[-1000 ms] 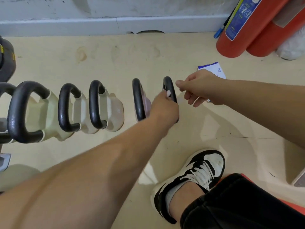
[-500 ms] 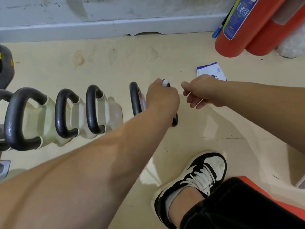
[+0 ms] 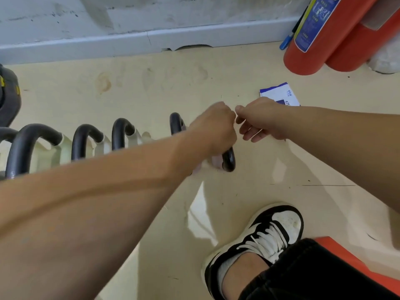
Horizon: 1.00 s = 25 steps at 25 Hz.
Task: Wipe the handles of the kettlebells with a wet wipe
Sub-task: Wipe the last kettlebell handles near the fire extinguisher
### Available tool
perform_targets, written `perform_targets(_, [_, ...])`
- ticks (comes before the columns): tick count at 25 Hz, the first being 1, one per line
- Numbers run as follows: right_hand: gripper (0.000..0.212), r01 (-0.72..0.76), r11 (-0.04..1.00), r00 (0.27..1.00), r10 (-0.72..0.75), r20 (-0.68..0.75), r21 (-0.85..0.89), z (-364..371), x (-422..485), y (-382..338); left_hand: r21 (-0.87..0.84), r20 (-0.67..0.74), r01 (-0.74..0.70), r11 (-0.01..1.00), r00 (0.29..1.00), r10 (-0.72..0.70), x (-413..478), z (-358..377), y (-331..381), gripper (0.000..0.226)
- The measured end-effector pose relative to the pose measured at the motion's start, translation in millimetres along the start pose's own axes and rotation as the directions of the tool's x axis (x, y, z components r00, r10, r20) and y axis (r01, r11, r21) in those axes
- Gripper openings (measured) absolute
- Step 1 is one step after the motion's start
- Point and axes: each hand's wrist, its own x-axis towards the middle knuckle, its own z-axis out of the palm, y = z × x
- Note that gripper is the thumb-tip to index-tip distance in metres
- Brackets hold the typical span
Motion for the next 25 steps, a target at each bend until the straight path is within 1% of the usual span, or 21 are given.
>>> perform_targets(1, [0.039,-0.001,1.0,1.0,0.001,0.002,-0.007,1.4,1.9,0.0,0.001,0.087,0.103,0.995,0.991,-0.103,14.0,-7.5,1.4,0.03])
perform_targets(2, [0.037,-0.004,1.0,1.0,0.004,0.002,-0.015,2.6,3.4,-0.2,0.017,0.162,0.159,0.987,0.974,-0.16,24.6,-14.9,5.1,0.031])
perform_targets(4, [0.033,-0.022,1.0,1.0,0.022,-0.002,-0.021,4.3,6.0,-0.8,0.055,0.206,0.162,0.985,0.964,-0.169,31.6,-19.2,13.1,0.028])
perform_targets(5, [0.032,-0.028,0.999,1.0,0.028,-0.004,-0.022,4.7,6.3,-1.7,0.114,0.196,0.114,0.987,0.971,-0.135,26.8,-17.2,17.6,0.024])
perform_targets(7, [0.032,-0.037,0.999,0.999,0.036,-0.007,-0.022,4.2,7.5,-3.2,0.306,0.14,-0.058,0.95,0.99,0.016,1.5,-2.6,24.7,0.018])
perform_targets(8, [0.033,-0.042,0.999,0.999,0.042,-0.009,-0.014,2.5,7.9,-3.6,0.393,0.143,-0.163,0.905,0.983,0.115,-16.3,9.8,26.2,0.019])
perform_targets(9, [0.033,-0.047,0.999,0.999,0.047,-0.008,-0.008,1.0,7.8,-2.9,0.427,0.171,-0.271,0.863,0.961,0.217,-39.6,26.9,25.1,0.027])
perform_targets(11, [0.035,-0.044,0.999,0.999,0.044,0.002,-0.023,-1.0,7.3,-1.6,0.417,0.267,-0.482,0.77,0.875,0.403,-78.3,53.2,11.2,0.047])
perform_targets(12, [0.036,-0.043,0.999,0.999,0.043,0.005,-0.032,-1.0,6.7,-0.8,0.395,0.32,-0.57,0.721,0.821,0.473,-93.0,63.7,-0.6,0.054])
perform_targets(13, [0.036,-0.044,0.998,0.999,0.045,0.009,-0.045,-0.3,5.1,-0.6,0.37,0.37,-0.616,0.696,0.785,0.497,-104.1,71.0,-12.8,0.057])
perform_targets(14, [0.036,-0.046,0.997,0.999,0.047,0.014,-0.063,1.2,2.7,-0.9,0.344,0.404,-0.591,0.73,0.795,0.453,-113.9,72.8,-20.8,0.059])
perform_targets(15, [0.037,-0.046,0.996,0.999,0.048,0.018,-0.082,3.3,0.0,-0.9,0.296,0.388,-0.499,0.815,0.842,0.374,-121.2,70.1,-25.1,0.059])
perform_targets(16, [0.039,-0.043,0.995,0.999,0.044,0.017,-0.093,6.0,-2.7,-1.2,0.222,0.354,-0.369,0.902,0.893,0.278,-124.0,64.6,-26.4,0.058])
perform_targets(17, [0.042,-0.041,0.995,0.999,0.042,0.015,-0.092,9.5,-5.4,-0.6,0.102,0.27,-0.193,0.976,0.95,0.159,-124.7,59.1,-25.8,0.051])
perform_targets(18, [0.045,-0.038,0.996,0.999,0.039,0.012,-0.086,13.5,-8.7,-0.2,-0.061,0.149,-0.015,0.998,0.989,0.024,-122.1,51.4,-24.9,0.04])
perform_targets(19, [0.047,-0.036,0.996,0.999,0.037,0.008,-0.082,17.1,-11.8,0.8,-0.235,0.039,0.114,0.965,0.993,-0.108,-118.5,43.2,-23.2,0.032])
perform_targets(20, [0.05,-0.038,0.996,0.999,0.039,0.005,-0.079,19.2,-15.5,2.3,-0.379,-0.053,0.182,0.907,0.975,-0.217,-115.0,32.7,-18.0,0.028])
perform_targets(21, [0.052,-0.041,0.996,0.999,0.042,0.007,-0.08,20.3,-18.9,3.9,-0.505,-0.124,0.208,0.837,0.943,-0.309,-110.4,21.1,-11.1,0.027])
perform_targets(22, [0.054,-0.046,0.996,0.999,0.047,0.014,-0.081,20.5,-21.9,5.7,-0.601,-0.161,0.211,0.771,0.913,-0.376,-103.6,11.4,-4.4,0.026])
perform_targets(23, [0.056,-0.05,0.995,0.998,0.052,0.024,-0.085,19.5,-24.2,6.7,-0.66,-0.185,0.206,0.722,0.888,-0.422,-97.2,1.8,4.2,0.026])
perform_targets(25, [0.059,-0.053,0.995,0.998,0.056,0.037,-0.085,16.1,-25.5,6.3,-0.755,-0.242,0.185,0.629,0.813,-0.53,-82.5,-2.6,19.5,0.033])
